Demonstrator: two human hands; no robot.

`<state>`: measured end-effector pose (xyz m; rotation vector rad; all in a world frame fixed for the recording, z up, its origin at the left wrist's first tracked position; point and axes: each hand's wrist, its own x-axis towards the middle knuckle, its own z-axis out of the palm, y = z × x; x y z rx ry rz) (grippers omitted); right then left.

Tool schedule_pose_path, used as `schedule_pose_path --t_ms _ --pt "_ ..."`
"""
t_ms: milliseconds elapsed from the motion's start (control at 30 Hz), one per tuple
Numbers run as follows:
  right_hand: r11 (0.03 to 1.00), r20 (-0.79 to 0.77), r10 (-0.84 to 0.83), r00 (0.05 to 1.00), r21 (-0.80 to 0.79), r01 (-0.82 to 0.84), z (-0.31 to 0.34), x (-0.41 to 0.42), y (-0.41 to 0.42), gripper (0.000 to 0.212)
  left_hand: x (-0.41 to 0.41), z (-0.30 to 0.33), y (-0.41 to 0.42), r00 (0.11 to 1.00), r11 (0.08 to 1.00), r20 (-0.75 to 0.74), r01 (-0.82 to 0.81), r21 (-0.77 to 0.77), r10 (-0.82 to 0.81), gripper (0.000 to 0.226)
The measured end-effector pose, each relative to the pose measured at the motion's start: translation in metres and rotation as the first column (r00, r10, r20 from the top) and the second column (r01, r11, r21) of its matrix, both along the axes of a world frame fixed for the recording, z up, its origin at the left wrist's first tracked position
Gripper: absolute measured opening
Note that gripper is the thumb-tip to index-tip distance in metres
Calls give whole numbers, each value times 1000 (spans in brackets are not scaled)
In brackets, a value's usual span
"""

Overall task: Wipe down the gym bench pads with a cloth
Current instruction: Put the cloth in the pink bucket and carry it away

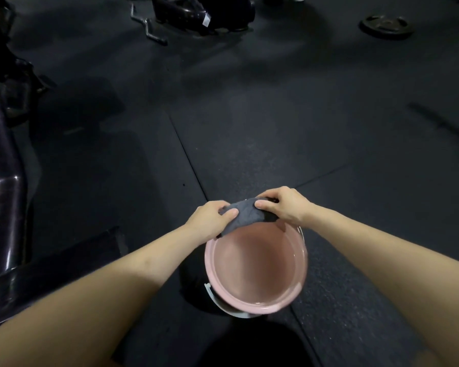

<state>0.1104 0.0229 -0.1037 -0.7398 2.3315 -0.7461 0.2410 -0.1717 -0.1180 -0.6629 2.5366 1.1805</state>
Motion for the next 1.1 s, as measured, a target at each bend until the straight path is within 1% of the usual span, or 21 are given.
schedule_pose_path --t_ms 67,100,200,300,367,433,500,567,633,667,700,767,800,867,900,933,967,1000,1067,1100 --pt "999 -4 -39 999 -9 39 5 1 7 31 -1 6 0 1000 1000 -26 -1 -23 0 36" --pt "997 0 -77 997 -14 77 8 2 11 32 -2 6 -1 999 999 -32 3 -33 -4 36" --pt "983 -25 -180 983 -32 179 10 7 25 32 -5 4 0 1000 998 -17 25 -58 -26 22" --pt "948 10 -303 953 -104 302 7 22 42 30 -5 5 2 999 998 -38 8 -67 -11 21" --pt "904 40 -398 917 -151 399 2 38 57 29 -2 8 2 998 995 -55 -1 -103 -5 30" --pt "857 78 -475 876 -183 481 -4 56 72 30 3 11 1 996 983 -80 16 -185 -31 43" --pt "816 143 -533 834 -176 551 -9 75 85 34 8 13 0 989 960 -95 81 -266 -110 49" --pt "816 241 -549 800 -54 576 -15 93 96 44 11 17 0 977 936 -104 145 -321 -187 51" --pt "809 434 -545 718 46 586 -25 107 105 63 13 20 -1 967 927 -121 174 -333 -225 52" --pt "805 513 -536 670 71 590 -30 112 108 67 15 22 -1 963 925 -122 189 -329 -240 52" --pt "802 551 -532 643 85 591 -35 114 111 65 17 25 0 961 922 -112 206 -329 -254 52" --pt "787 545 -546 637 72 613 -38 112 115 55 21 29 0 957 911 -81 235 -339 -277 51" --pt "770 525 -567 635 64 635 -30 111 114 49 23 32 0 957 910 -75 240 -338 -280 49" --pt "729 533 -601 596 60 682 -18 107 113 34 26 36 -1 956 917 -77 247 -314 -284 44" --pt "712 537 -610 582 48 701 -11 105 113 32 28 37 -2 954 921 -77 255 -294 -289 42" --pt "699 513 -624 589 30 715 -5 103 114 35 29 39 -4 952 924 -73 266 -275 -296 41" --pt "701 466 -632 619 2 713 1 102 115 39 30 41 -5 951 928 -70 275 -253 -301 40" --pt "716 399 -635 662 -19 698 10 103 113 39 31 43 -6 951 932 -69 279 -233 -302 39" --pt "777 262 -594 761 -59 627 32 105 107 27 32 48 -8 952 936 -77 274 -220 -297 37" --pt "824 185 -540 821 -82 561 43 106 104 21 32 50 -8 953 937 -80 270 -223 -293 36"
